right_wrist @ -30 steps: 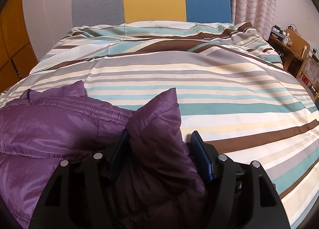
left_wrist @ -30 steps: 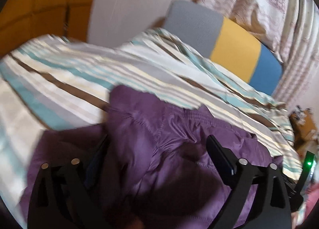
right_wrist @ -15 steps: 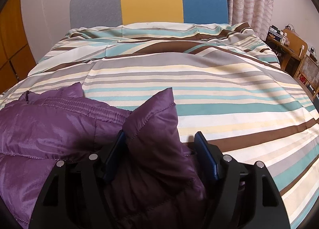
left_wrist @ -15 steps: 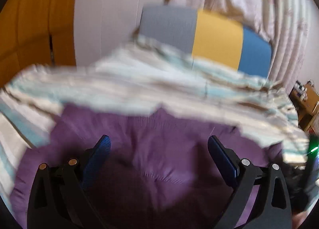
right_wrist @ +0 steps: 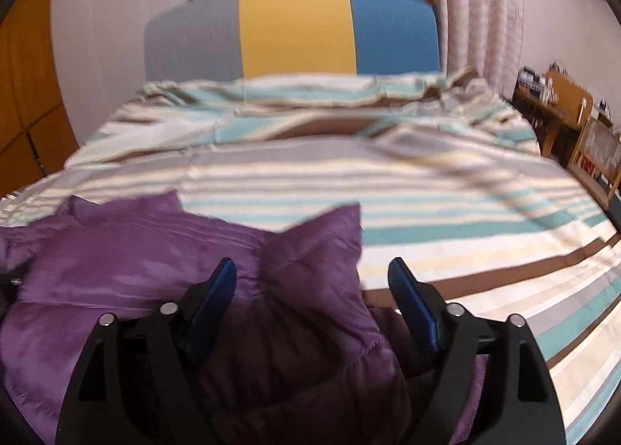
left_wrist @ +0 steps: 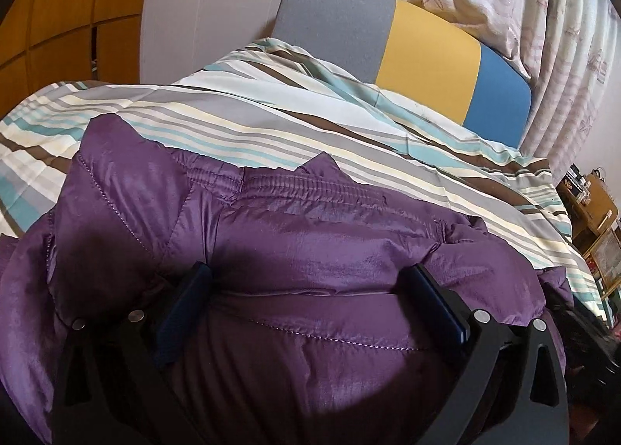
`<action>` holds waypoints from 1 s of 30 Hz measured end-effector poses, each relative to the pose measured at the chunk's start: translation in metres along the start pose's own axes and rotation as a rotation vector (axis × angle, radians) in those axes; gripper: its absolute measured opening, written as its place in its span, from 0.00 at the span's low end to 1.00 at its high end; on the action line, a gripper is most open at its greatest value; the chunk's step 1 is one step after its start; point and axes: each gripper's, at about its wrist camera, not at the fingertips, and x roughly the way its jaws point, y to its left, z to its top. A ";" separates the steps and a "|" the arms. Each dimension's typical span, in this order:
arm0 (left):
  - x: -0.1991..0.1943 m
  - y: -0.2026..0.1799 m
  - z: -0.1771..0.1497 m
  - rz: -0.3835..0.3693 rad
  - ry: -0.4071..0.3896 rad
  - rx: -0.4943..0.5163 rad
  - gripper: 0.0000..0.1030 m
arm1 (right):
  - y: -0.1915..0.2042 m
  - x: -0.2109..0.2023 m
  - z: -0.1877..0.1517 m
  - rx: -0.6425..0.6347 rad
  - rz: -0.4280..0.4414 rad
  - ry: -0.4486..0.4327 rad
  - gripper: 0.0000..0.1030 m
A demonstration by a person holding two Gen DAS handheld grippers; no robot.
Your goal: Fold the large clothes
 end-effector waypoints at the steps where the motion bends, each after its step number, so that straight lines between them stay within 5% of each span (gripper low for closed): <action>1: 0.000 0.000 0.000 -0.001 0.000 0.000 0.97 | 0.003 -0.013 0.001 -0.016 -0.006 -0.025 0.78; 5: 0.000 0.000 0.001 -0.001 -0.001 0.000 0.97 | 0.021 -0.059 0.010 -0.018 0.098 -0.099 0.79; 10: -0.001 0.003 0.001 -0.016 -0.005 -0.009 0.97 | 0.058 -0.048 0.017 0.011 0.245 -0.034 0.83; 16: -0.004 0.006 0.002 -0.032 -0.013 -0.019 0.97 | 0.069 0.011 -0.004 0.015 0.228 0.142 0.87; 21: -0.001 0.003 0.000 -0.014 -0.001 -0.009 0.97 | 0.084 0.019 -0.010 -0.053 0.152 0.135 0.89; 30: -0.002 0.003 0.002 -0.010 0.026 -0.013 0.97 | 0.082 0.020 -0.013 -0.048 0.159 0.132 0.90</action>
